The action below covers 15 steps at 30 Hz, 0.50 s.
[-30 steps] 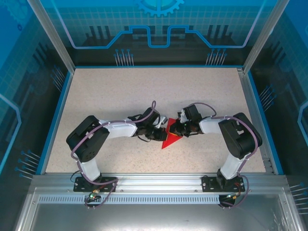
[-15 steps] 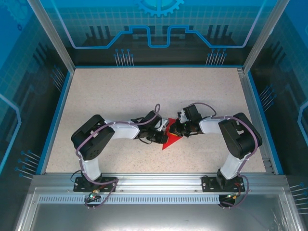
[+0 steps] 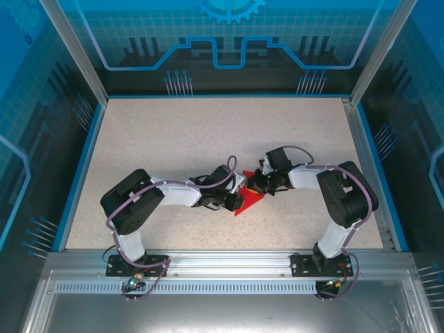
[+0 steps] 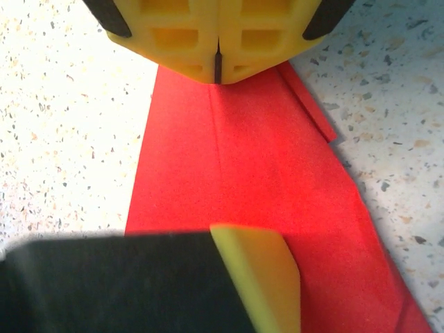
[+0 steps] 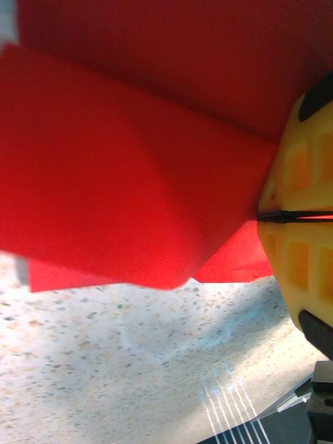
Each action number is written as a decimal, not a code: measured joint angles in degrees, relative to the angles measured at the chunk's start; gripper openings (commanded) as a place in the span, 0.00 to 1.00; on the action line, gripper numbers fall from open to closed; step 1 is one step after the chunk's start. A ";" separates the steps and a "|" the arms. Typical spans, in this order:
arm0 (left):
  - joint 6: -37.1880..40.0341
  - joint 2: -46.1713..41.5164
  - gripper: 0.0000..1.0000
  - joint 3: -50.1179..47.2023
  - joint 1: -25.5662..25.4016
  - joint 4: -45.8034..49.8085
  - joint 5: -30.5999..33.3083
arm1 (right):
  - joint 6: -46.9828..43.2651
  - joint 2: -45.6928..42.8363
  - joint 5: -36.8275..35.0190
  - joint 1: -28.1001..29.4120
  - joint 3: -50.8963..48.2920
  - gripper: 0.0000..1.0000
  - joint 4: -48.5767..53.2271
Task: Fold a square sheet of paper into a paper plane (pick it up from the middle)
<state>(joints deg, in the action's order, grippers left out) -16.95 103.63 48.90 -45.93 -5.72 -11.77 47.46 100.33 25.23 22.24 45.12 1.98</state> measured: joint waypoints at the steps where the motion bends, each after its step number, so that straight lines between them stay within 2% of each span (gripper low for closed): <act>1: 0.24 -0.11 0.01 -0.35 0.00 -0.52 0.09 | -0.09 0.28 0.35 -0.28 0.39 0.10 0.46; 15: 0.66 -0.52 0.00 -2.32 -0.11 -3.98 1.20 | -0.42 3.56 0.46 -2.23 6.29 0.10 6.19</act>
<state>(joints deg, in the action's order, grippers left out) -16.29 103.11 46.59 -46.04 -9.69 -10.57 47.05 103.90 25.69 20.01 51.42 8.16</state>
